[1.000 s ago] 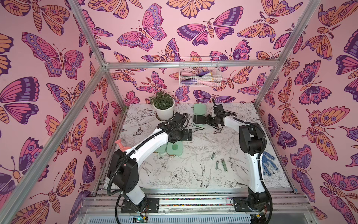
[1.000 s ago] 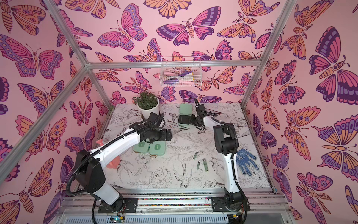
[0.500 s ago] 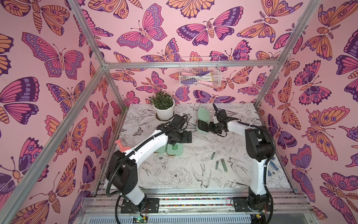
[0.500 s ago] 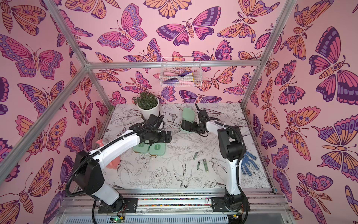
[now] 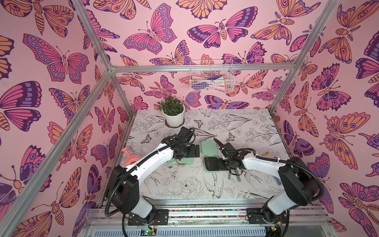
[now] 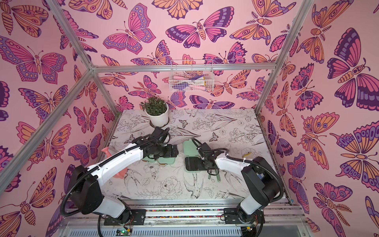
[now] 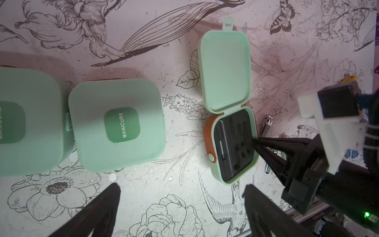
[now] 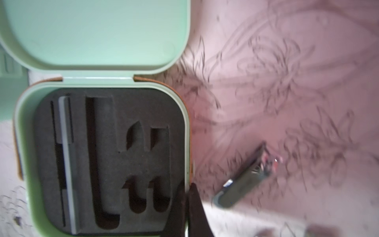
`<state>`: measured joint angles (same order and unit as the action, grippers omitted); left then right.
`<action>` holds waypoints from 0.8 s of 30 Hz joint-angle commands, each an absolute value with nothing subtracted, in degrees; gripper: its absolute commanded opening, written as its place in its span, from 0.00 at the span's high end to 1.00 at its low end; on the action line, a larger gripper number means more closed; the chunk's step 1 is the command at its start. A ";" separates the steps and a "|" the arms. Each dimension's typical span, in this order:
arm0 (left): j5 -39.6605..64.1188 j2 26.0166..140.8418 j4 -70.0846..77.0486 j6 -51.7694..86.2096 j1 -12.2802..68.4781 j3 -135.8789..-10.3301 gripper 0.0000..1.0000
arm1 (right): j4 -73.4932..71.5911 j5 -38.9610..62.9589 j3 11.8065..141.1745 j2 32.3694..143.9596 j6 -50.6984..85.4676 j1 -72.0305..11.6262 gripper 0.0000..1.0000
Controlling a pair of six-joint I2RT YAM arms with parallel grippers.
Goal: Organize nail clipper sets
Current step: Place the storage box at the center of the board.
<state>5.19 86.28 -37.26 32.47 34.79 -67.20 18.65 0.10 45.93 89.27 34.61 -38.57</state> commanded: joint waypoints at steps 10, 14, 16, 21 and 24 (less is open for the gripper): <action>6.00 84.02 -36.53 33.50 35.24 -64.42 0.04 | 21.12 -2.03 46.53 83.82 40.96 -40.78 0.65; 6.20 84.06 -36.63 33.66 35.24 -64.35 0.04 | 29.42 -5.15 49.72 77.78 40.94 -40.81 0.63; 7.01 84.54 -36.57 33.75 35.24 -64.34 0.04 | 35.84 -8.57 50.85 74.10 40.87 -40.83 0.63; 8.29 85.39 -36.22 33.58 35.33 -64.15 0.05 | 50.65 -17.97 49.65 67.44 40.77 -40.32 0.58; 9.00 85.61 -36.03 33.23 35.33 -64.63 0.05 | 51.34 -17.14 45.80 66.32 39.12 -38.52 0.54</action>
